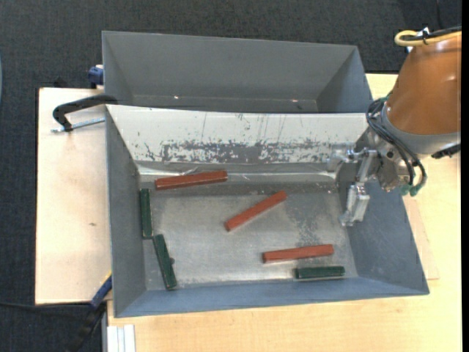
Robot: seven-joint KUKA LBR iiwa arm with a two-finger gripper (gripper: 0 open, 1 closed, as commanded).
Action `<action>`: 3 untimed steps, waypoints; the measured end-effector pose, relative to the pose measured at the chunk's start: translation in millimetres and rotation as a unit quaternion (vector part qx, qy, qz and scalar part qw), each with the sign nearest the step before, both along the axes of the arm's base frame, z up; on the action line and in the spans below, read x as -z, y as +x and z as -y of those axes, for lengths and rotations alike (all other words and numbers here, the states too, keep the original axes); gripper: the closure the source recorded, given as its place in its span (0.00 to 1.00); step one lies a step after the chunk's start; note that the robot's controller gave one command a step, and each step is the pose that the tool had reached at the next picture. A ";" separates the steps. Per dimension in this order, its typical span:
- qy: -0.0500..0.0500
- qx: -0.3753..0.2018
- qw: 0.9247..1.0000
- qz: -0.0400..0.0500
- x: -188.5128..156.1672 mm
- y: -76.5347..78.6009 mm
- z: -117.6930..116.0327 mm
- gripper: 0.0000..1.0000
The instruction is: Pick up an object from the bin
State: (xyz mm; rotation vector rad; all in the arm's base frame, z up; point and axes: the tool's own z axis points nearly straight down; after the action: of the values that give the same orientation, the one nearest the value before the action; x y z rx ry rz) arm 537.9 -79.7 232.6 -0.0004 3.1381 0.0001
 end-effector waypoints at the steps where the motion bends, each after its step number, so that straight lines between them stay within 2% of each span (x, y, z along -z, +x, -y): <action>1: 0.000 -0.028 1.000 0.002 72.2 -17.1 -23.3 0.00; 2: 0.001 -0.037 0.999 -0.003 74.3 -43.6 -74.4 0.00; 3: 0.000 -0.045 0.999 -0.002 89.0 -43.3 -68.2 0.00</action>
Offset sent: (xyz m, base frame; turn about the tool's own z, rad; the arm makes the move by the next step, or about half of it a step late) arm -0.0437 0.0740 -0.0726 -0.0751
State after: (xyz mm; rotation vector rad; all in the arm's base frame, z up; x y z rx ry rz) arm 494.5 -11.5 143.6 -0.1431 3.1379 0.0013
